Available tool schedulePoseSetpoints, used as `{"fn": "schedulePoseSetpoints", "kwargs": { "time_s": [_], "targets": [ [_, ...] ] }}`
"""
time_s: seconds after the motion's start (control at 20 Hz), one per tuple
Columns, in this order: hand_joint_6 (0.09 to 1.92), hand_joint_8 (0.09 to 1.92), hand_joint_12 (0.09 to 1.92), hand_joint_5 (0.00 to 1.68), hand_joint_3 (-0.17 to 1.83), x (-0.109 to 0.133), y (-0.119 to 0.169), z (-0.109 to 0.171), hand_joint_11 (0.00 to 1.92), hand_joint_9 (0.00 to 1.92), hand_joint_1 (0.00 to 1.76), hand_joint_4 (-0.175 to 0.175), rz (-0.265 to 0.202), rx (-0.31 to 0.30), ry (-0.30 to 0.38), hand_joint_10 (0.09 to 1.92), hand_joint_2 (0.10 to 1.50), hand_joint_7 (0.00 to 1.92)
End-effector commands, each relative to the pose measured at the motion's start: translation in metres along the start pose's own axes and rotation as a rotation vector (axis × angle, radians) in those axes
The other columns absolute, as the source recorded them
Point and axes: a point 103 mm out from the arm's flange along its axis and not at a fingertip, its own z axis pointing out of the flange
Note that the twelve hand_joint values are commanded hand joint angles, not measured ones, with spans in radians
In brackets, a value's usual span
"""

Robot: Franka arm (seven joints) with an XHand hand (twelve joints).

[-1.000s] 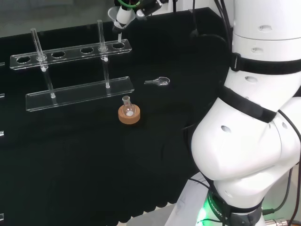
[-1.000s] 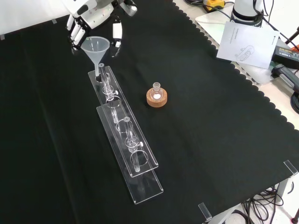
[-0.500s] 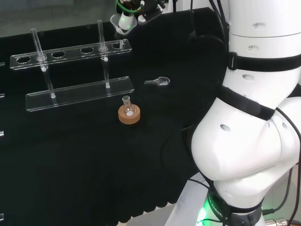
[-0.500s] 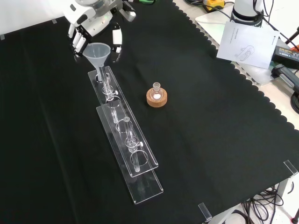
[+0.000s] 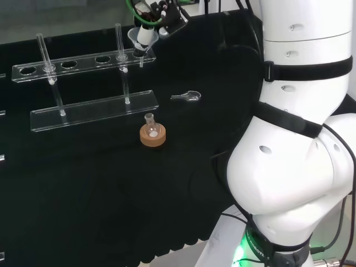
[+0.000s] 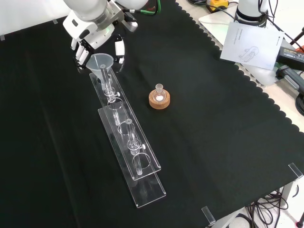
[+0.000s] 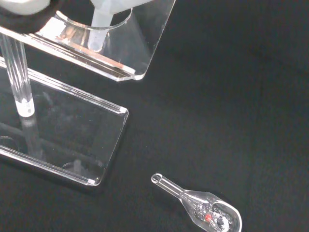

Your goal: Put the funnel back on the funnel stand.

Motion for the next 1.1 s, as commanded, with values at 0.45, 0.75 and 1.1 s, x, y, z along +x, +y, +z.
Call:
{"fn": "schedulePoseSetpoints", "kwargs": {
  "time_s": [0.45, 0.75, 1.1],
  "targets": [
    [0.09, 0.64, 1.37, 0.25, 0.22, 0.011, -0.027, 0.006, 0.30, 0.30, 0.51, -0.028, -0.044, -0.035, 0.039, 0.68, 0.64, 0.04],
    [0.09, 0.63, 1.38, 0.20, 0.20, 0.013, -0.074, -0.005, 0.26, 0.26, 0.50, -0.023, -0.016, -0.145, 0.050, 0.69, 0.64, 0.02],
    [0.09, 0.65, 1.38, 0.23, 0.20, 0.005, -0.140, -0.006, 0.28, 0.30, 0.54, -0.030, 0.050, -0.210, 0.108, 0.71, 0.67, 0.07]
  ]
}}
